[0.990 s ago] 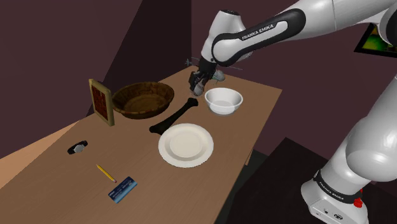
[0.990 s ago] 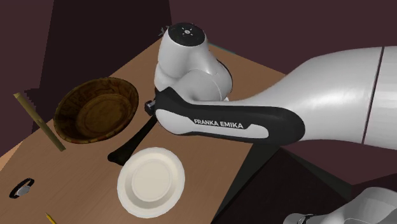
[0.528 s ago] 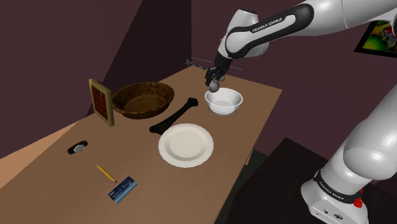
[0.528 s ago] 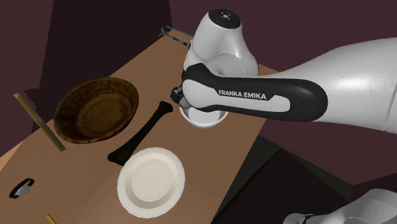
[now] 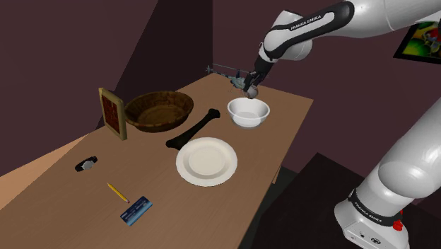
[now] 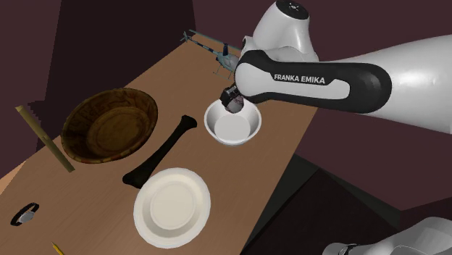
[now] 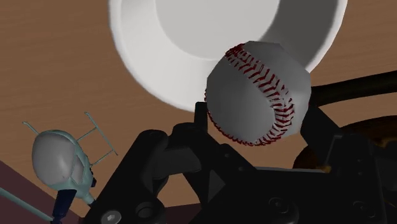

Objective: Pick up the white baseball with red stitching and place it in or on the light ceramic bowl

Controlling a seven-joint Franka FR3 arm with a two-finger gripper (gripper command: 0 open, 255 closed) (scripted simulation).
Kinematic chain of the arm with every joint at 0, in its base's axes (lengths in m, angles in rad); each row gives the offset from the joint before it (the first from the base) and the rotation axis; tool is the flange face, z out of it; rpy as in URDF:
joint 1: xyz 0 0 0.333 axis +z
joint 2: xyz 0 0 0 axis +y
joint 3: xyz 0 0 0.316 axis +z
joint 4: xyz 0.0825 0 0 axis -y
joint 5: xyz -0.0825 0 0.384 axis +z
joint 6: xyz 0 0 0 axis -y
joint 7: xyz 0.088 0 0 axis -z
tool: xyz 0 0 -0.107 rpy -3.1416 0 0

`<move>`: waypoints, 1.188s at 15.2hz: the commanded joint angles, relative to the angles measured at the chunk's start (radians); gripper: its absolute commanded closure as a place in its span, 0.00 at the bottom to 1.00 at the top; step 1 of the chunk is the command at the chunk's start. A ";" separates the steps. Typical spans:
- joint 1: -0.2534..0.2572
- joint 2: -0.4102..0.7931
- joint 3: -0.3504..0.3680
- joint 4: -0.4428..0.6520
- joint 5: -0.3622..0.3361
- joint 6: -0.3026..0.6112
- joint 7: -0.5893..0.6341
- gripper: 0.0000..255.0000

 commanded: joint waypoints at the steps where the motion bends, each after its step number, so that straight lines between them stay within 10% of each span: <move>1: -0.002 0.006 -0.003 -0.014 0.008 0.018 -0.016 1.00; 18: 0.004 0.082 0.001 -0.087 0.059 0.164 -0.070 1.00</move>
